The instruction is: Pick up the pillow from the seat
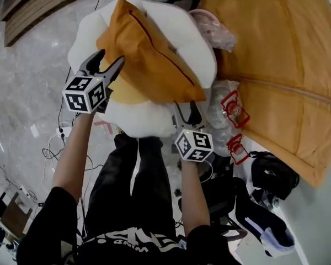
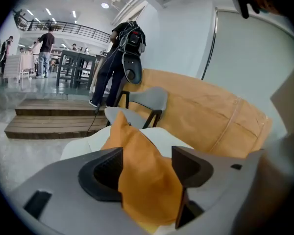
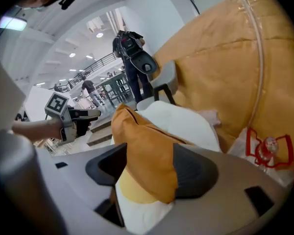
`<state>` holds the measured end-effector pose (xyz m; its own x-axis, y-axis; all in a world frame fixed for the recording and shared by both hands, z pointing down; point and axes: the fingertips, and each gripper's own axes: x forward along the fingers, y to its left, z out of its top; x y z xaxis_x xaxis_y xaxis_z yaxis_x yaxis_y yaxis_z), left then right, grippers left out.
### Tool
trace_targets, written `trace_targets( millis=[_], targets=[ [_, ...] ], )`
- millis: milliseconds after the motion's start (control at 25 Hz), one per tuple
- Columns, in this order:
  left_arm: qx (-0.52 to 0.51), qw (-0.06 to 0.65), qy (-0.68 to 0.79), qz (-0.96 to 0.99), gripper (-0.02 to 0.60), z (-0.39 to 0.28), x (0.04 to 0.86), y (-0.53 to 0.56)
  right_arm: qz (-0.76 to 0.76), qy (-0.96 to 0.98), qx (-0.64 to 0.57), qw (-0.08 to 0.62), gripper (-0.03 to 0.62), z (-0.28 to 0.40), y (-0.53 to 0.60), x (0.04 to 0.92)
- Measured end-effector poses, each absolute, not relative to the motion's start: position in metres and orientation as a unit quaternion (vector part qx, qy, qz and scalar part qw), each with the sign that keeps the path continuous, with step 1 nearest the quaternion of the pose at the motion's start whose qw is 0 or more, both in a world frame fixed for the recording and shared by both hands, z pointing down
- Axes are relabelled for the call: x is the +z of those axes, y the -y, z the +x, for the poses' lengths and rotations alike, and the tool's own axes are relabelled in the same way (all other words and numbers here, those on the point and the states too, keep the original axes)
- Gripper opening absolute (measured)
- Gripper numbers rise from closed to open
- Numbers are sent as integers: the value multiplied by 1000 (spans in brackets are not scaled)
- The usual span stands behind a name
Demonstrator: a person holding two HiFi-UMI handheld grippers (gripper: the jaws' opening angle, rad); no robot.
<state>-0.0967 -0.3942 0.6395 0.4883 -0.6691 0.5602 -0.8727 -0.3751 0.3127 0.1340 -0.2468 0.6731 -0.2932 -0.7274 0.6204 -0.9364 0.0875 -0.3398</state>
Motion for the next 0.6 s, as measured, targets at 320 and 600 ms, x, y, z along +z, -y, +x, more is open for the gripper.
trace_targets(
  millis=[320,600],
  targets=[
    [152,285,509,798,346,-97,710,463,623,666,384,141,284,175,244,761],
    [148,274,516,798,347,-86,734,474,642,626,430,107,284,184,230,793]
  ],
)
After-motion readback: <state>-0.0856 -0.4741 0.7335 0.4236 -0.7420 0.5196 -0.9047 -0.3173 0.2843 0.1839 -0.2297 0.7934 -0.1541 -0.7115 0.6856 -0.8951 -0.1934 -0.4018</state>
